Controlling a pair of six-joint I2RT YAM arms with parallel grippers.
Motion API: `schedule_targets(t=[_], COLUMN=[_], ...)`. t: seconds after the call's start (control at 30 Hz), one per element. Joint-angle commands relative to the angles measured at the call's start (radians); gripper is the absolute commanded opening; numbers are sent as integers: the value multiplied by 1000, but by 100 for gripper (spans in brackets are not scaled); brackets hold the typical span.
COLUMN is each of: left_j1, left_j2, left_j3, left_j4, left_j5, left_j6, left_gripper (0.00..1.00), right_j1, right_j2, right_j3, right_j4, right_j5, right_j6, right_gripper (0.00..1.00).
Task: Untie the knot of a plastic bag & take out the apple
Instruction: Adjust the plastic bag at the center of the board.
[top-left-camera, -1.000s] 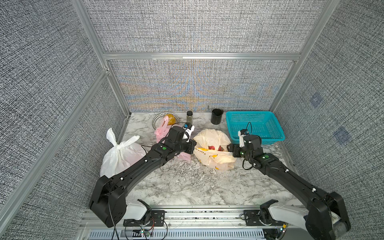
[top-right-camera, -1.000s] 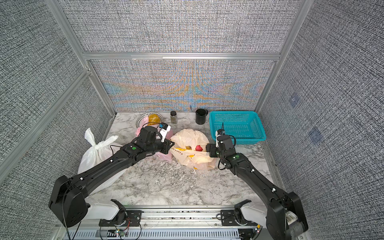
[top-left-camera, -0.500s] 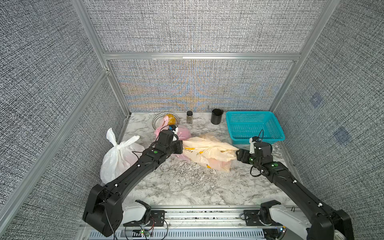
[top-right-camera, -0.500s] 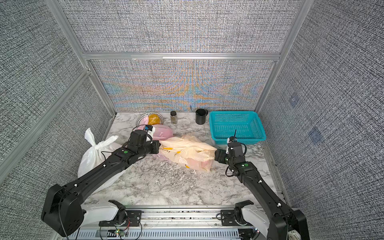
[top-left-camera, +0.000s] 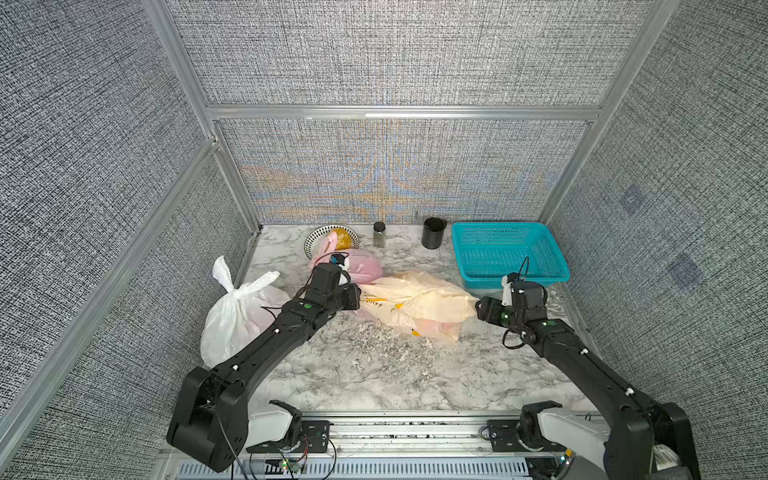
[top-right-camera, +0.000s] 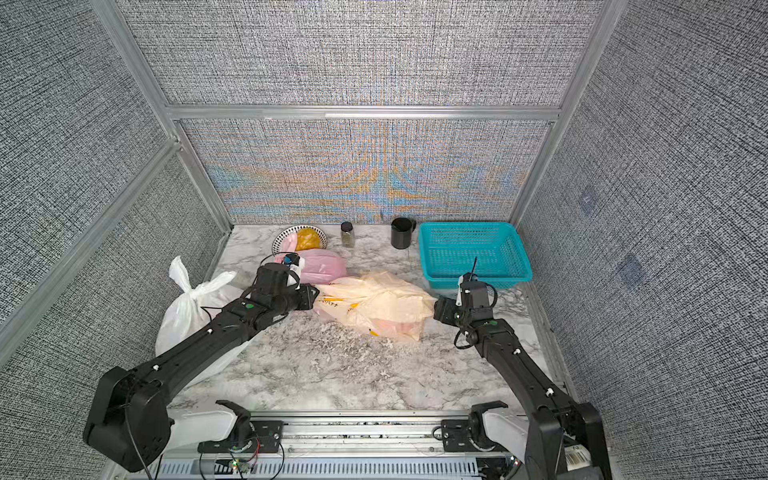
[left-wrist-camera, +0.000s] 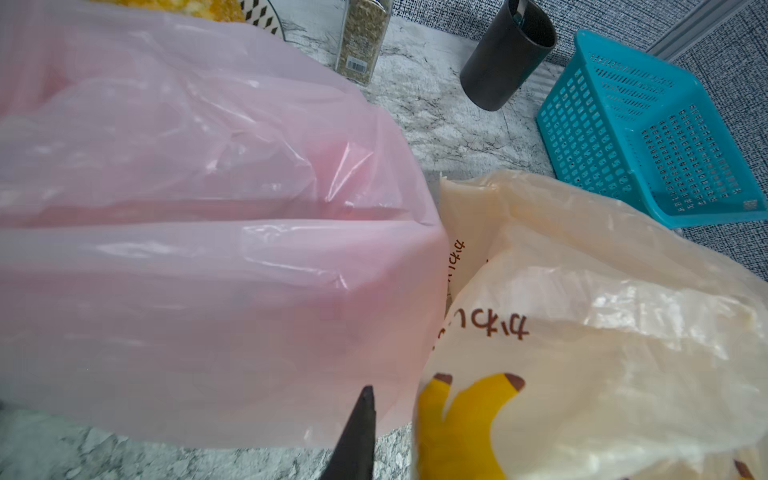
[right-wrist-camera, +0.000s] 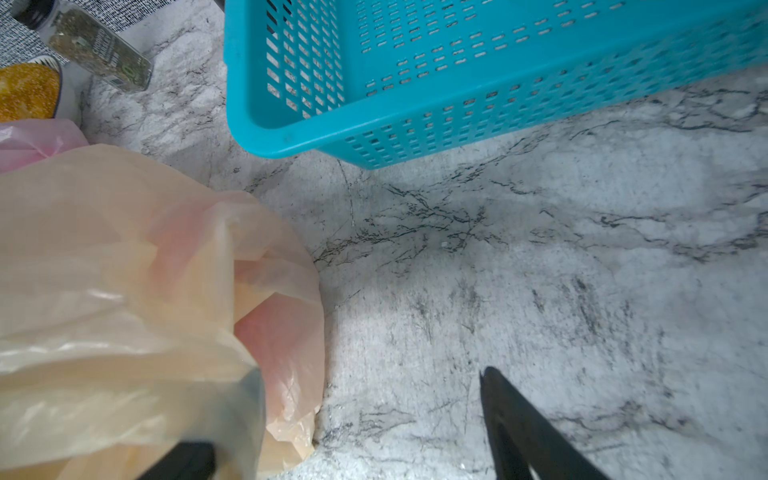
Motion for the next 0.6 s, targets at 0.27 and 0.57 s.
schedule_targets(t=[0.27, 0.57], left_j1=[-113, -188], left_j2=[-29, 38], left_j3=[185, 364], left_j4=[-118, -296], left_j5=[94, 42], left_j6=[226, 385], left_gripper=[71, 79], right_j1=[-3, 1], right_j2=[-4, -37], right_j3=[100, 204], right_j4=[-31, -115], right_j5=[-137, -212], right_j6=[-104, -162], right_gripper=[84, 86])
